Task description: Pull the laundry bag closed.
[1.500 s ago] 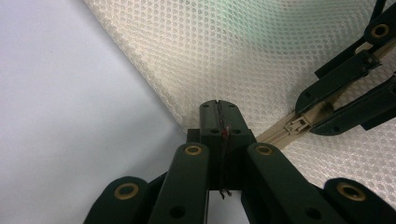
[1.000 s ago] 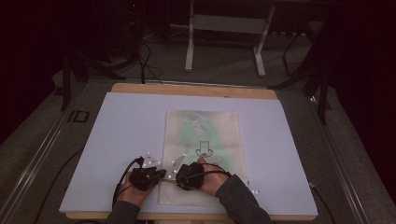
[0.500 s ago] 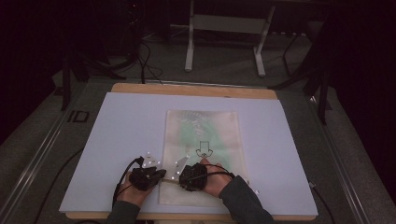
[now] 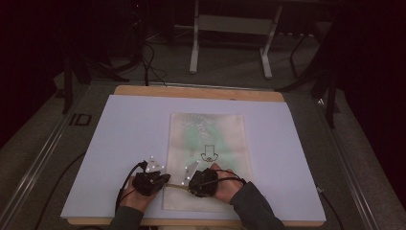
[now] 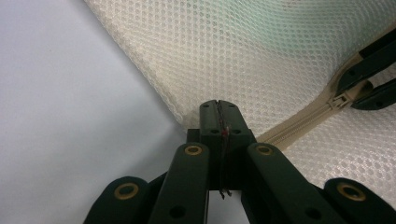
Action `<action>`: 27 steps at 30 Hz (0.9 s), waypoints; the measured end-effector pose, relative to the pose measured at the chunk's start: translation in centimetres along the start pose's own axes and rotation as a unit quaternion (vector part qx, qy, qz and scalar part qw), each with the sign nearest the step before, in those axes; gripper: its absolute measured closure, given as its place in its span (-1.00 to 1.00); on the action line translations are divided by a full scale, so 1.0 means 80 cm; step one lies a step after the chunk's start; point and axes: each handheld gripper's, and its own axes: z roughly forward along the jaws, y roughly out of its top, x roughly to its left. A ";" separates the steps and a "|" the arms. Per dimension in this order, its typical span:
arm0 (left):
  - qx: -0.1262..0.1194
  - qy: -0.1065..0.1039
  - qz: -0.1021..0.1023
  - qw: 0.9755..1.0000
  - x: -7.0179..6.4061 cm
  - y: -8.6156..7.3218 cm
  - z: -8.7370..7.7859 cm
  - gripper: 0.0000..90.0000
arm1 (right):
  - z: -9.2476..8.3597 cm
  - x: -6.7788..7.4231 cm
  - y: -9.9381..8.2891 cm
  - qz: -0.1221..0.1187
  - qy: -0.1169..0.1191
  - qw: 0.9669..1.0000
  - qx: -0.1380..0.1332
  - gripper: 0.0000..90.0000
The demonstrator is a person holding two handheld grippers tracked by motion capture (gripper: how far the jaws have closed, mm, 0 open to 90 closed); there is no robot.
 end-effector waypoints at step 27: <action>0.001 0.003 0.002 1.000 -0.001 0.000 0.000 0.98 | -0.012 -0.003 -0.022 0.010 0.000 1.000 0.001 0.82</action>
